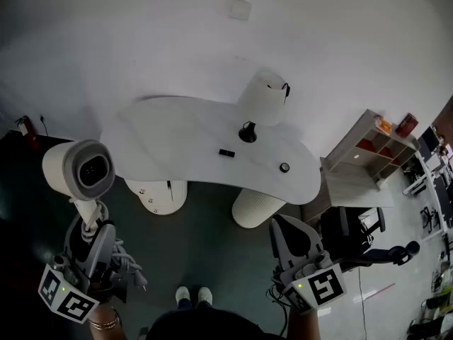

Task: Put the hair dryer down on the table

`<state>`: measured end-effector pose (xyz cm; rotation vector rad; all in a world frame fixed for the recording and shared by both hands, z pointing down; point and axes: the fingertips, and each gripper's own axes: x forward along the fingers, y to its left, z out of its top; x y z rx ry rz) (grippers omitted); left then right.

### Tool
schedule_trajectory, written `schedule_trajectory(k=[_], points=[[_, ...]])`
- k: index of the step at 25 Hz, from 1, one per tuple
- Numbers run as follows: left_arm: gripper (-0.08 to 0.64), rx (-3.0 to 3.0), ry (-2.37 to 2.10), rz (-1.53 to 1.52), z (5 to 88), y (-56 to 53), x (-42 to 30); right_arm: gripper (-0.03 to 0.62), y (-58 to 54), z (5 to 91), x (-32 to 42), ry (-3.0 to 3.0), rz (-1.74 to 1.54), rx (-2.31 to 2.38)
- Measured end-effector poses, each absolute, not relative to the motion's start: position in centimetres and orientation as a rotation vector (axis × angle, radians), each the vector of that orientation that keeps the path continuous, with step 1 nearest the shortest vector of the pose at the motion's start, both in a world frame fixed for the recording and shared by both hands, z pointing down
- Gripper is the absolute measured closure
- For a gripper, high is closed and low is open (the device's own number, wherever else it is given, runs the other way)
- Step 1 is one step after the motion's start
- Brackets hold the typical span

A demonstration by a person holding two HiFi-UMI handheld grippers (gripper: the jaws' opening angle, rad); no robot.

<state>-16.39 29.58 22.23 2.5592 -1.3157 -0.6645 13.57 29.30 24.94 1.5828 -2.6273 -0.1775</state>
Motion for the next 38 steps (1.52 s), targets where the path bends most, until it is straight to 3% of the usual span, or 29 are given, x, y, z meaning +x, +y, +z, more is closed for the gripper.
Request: schedule_trajectory(k=[38], points=[[0.295, 2.517, -1.328, -0.747, 20.8, 30.3, -15.4, 0.574, 29.6, 24.9, 14.7, -2.705, -0.167, 1.479]])
